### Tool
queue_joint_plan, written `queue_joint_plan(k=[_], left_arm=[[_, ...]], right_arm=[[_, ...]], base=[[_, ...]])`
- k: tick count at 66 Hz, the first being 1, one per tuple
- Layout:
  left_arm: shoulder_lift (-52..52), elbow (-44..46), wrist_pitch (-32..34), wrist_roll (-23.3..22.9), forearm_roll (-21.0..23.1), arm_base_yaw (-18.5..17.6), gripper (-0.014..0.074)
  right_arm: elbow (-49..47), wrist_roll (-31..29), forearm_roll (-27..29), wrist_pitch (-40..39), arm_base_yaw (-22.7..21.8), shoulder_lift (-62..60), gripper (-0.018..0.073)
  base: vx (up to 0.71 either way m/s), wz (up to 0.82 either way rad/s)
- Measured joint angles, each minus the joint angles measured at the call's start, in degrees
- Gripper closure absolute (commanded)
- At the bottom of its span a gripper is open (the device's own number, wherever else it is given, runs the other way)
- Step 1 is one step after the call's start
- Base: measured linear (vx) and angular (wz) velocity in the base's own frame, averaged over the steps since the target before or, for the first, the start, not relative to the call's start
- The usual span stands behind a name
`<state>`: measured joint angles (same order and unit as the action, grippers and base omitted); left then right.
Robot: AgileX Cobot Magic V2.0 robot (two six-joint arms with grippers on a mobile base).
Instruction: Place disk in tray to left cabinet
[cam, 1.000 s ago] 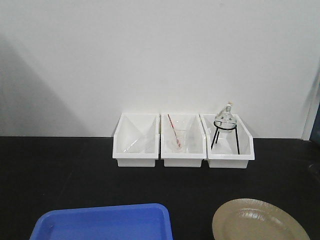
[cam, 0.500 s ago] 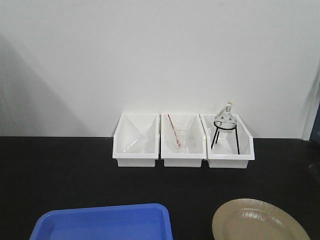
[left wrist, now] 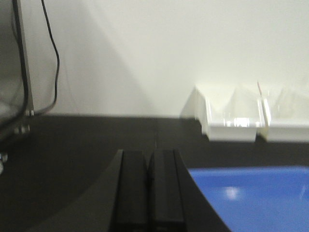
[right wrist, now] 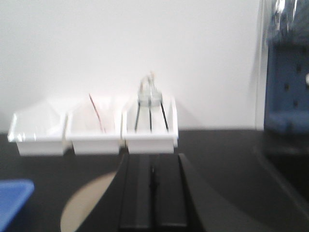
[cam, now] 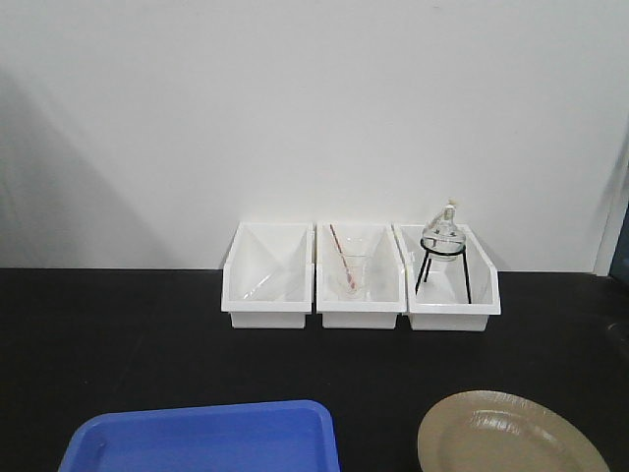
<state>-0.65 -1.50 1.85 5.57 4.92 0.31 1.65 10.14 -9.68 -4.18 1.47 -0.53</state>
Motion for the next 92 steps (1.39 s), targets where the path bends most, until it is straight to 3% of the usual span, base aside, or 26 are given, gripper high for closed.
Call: queue_joint_plan(k=[7,15,26,38,50,59,71,81,92], left_arm=[[0.00,3.46,2.64,1.11,-0.11,0.00,0.0599],[1.46,10.90,2.97,4.28,-0.24,0.00,0.0599],[9.98,21.96,-2.37,5.59,-0.36,0.00,0.0596],[21.00,24.66,-9.87,5.59,-0.36,0.00,0.0595],[29.13,24.60,-11.53,5.59,-0.36,0.00,0.0573],[32.53,24.60,-11.53,5.59,-0.36,0.00,0.0491],[34.12,24.60,-11.61,5.59,-0.36,0.00,0.0281],[34.12,24.60,-11.80,5.59,-0.36,0.00,0.0165],[34.12,24.60,-11.86,5.59,-0.30,0.00,0.0156]], right_arm=[[-4.21,0.00,-0.14,1.13,0.00,0.00,0.0559],[-14.90,0.00,-0.14,9.64,0.00,1.89,0.0555],[-25.53,0.00,-0.75,19.30,0.00,10.57,0.0550],[-27.46,0.00,-4.09,20.83,0.00,20.52,0.0544],[-27.46,1.24,-4.07,20.77,0.00,28.78,0.0472],[-27.46,5.55,-1.93,20.08,0.00,34.20,0.0337],[-27.46,9.83,-0.74,19.93,0.00,40.60,0.0156],[-27.46,14.35,5.31,20.13,0.00,46.42,0.0133],[-27.46,22.21,16.28,21.80,0.00,54.09,0.0134]], base=[[0.00,0.00],[0.00,0.00],[0.00,0.00],[0.00,0.00],[0.00,0.00],[0.00,0.00],[0.00,0.00],[0.00,0.00],[0.00,0.00]])
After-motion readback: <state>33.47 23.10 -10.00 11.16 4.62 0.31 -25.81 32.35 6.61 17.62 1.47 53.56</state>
